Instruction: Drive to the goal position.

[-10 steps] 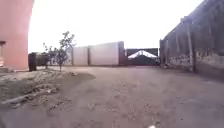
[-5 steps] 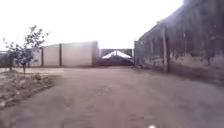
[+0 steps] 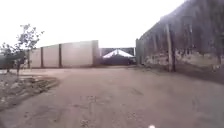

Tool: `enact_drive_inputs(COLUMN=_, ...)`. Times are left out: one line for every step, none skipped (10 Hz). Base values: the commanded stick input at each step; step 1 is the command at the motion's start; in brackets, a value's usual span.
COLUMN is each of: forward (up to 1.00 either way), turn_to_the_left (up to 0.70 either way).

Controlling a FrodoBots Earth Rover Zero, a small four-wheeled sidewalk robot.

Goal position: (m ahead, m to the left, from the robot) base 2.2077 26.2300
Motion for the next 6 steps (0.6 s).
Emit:
enact_drive_inputs(forward=0.7, turn_to_the_left=0.05)
enact_drive_inputs(forward=0.7, turn_to_the_left=0.05)
enact_drive_inputs(forward=0.7, turn_to_the_left=0.05)
enact_drive_inputs(forward=0.7, turn_to_the_left=0.09)
enact_drive_inputs(forward=0.7, turn_to_the_left=0.12)
enact_drive_inputs(forward=0.7, turn_to_the_left=0.1)
